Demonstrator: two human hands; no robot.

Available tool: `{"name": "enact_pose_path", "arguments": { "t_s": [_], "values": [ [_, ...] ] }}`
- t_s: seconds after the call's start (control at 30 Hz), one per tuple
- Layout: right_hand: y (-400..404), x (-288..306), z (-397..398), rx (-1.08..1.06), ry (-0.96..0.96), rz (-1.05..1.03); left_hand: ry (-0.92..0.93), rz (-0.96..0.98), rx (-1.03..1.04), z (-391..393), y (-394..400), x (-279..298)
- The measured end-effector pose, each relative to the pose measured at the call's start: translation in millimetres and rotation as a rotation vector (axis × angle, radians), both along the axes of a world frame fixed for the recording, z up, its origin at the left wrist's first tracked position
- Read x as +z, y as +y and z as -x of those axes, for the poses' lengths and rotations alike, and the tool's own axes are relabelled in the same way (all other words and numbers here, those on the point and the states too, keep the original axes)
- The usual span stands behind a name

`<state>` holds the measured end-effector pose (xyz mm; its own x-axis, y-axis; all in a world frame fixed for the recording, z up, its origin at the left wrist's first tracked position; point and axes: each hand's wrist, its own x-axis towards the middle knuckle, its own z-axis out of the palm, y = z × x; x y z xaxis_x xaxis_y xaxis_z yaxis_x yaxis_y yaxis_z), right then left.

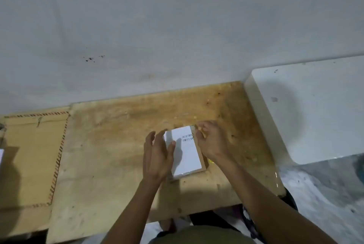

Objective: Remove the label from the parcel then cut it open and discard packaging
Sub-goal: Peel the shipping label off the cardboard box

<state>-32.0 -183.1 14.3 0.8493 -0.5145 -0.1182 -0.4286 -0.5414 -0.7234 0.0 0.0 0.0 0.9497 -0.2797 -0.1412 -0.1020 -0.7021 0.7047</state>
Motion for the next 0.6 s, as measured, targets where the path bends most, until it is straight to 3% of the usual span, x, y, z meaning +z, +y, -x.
{"name": "enact_pose_path", "arguments": {
  "t_s": [0.13,0.33,0.6],
  "values": [
    [-9.7,-21.3,-17.3,0.062,0.104,-0.020,0.075,-0.065,0.037,16.2,-10.3,-22.4],
    [-13.0,-38.0,-28.2,0.181,0.114,-0.002,0.098,-0.036,0.049,26.1,-19.3,-37.4],
    [-8.8,-42.9,-27.4,0.118,0.089,-0.008,0.067,-0.052,-0.013,21.9,-17.5,-46.4]
  ]
}}
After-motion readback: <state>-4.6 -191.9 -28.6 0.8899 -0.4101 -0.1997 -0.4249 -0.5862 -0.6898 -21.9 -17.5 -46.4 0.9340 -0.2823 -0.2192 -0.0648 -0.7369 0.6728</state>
